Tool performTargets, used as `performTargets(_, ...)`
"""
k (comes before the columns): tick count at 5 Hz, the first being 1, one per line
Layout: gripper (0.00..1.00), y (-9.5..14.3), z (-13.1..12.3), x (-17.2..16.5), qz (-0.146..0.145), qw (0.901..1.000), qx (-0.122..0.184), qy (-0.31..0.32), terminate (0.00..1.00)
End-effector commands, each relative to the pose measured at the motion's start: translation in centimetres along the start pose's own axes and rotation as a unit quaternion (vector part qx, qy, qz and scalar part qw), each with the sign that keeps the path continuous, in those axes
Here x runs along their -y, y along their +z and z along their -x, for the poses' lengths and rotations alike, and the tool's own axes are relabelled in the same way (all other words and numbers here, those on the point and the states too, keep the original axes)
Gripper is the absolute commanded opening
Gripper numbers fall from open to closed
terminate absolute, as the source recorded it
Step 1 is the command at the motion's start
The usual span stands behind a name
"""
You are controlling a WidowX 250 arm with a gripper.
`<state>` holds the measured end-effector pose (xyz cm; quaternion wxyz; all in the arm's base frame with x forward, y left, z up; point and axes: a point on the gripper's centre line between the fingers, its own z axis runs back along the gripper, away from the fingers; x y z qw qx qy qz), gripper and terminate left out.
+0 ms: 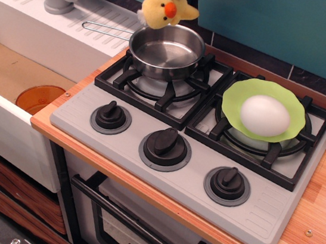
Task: Put egg on plate and stuffedduck in pot or pan on stove
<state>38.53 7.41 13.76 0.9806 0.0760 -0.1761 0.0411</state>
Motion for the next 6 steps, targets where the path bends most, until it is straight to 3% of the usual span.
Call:
performTargets(1,1.0,-0.5,-2.1,-0.9,0.007,0.9997,0.015,-0.015,0.0)
performTargets(5,1.0,3.3,0.8,3.8,-0.007,0.9994,-0.004,0.035,0.0)
performTargets(6,1.0,4.4,1.2,6.1,-0.014,0.9983,-0.006,0.055,1.0)
